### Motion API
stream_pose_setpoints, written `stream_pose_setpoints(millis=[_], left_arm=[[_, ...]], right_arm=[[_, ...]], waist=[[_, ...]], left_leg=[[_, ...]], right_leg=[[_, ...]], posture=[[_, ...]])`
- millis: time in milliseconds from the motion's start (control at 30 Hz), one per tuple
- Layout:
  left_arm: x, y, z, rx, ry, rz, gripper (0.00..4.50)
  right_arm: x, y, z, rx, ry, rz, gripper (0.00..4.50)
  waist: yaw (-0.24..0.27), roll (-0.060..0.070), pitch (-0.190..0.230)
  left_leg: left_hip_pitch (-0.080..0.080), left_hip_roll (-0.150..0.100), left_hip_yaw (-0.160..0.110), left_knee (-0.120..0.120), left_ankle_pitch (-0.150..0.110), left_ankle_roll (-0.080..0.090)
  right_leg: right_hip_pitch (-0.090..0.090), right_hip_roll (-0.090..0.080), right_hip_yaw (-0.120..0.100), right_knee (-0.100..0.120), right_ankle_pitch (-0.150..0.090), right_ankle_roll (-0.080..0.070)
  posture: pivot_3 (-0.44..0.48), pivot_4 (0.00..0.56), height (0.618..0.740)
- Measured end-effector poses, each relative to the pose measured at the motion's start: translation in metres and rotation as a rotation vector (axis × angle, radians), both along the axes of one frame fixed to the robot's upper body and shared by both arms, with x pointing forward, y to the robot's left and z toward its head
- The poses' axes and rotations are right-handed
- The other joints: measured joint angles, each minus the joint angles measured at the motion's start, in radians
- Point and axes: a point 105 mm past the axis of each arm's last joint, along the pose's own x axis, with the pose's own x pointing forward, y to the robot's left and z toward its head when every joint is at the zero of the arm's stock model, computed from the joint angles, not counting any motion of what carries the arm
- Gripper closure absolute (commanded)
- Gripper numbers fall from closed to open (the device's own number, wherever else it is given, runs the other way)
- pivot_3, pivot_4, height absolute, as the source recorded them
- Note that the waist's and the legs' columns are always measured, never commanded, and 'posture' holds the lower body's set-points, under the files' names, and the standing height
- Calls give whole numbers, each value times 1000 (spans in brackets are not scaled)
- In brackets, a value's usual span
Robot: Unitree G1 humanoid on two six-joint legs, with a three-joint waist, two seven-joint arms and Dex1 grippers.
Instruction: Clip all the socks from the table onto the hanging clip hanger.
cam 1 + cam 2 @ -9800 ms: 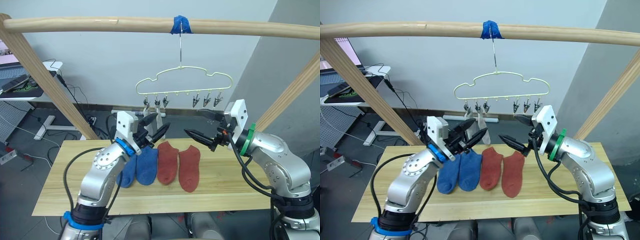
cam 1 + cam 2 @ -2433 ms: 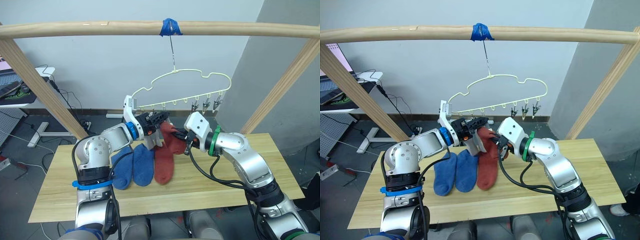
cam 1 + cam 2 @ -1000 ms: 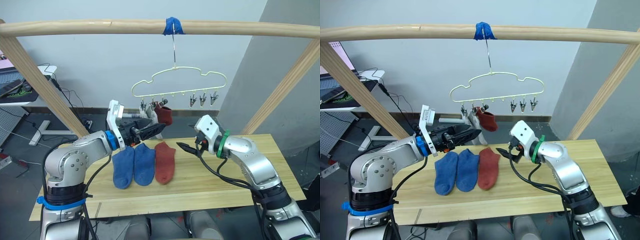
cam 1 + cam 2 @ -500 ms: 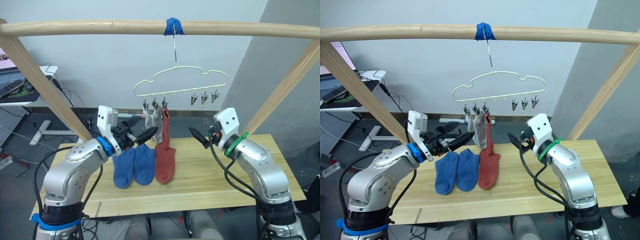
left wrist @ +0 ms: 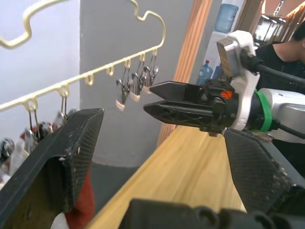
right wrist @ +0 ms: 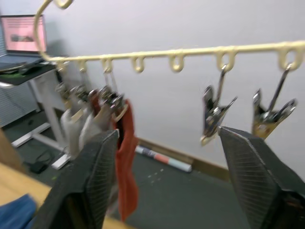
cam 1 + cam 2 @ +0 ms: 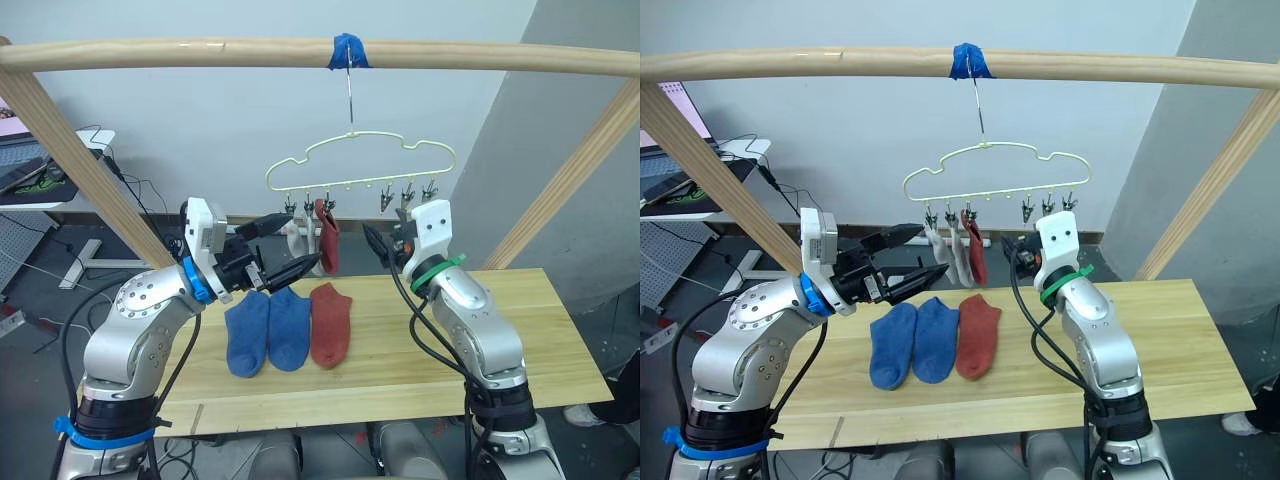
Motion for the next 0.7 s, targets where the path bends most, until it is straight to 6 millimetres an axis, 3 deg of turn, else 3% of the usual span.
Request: stream_pose_setpoints(millis=[367,700], left_arm=[[0,-4,7,-49,-3,29,0],[-2,-5,6,-65,17,45,0]], right_arm=[[16,-4,-11,-3,32,-87,969],[28,-6,-5,25,20,-118,969]], waist=[[12,0,0],[15,0,0]], left_leg=[[0,0,0,0,0,0],[0,0,0,0,0,0]], right_leg=[[0,0,0,0,1,1],[0,0,0,0,1,1]], posture=[[-62,145,740],[-47,141,740]])
